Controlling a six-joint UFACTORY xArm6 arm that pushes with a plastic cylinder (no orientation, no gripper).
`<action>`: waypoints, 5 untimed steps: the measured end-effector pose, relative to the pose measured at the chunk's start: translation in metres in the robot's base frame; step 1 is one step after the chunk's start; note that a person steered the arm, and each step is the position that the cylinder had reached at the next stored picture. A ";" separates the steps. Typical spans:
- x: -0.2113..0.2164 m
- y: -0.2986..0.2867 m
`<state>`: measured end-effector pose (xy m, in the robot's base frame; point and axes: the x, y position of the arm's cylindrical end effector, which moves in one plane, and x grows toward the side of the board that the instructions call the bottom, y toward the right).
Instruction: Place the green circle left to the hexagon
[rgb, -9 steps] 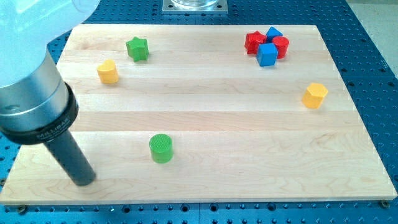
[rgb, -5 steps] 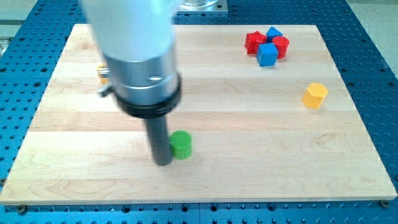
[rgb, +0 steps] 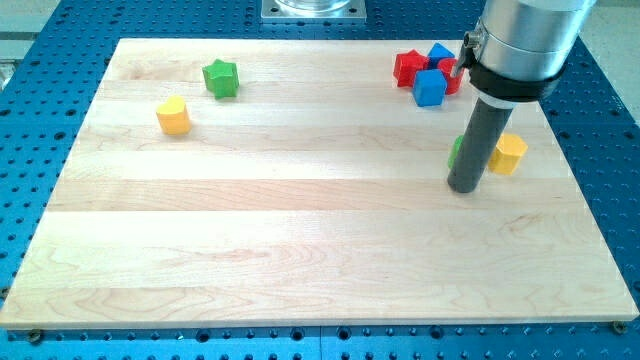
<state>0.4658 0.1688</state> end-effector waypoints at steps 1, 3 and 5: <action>-0.005 -0.028; -0.012 -0.293; -0.076 -0.461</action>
<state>0.3898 -0.2923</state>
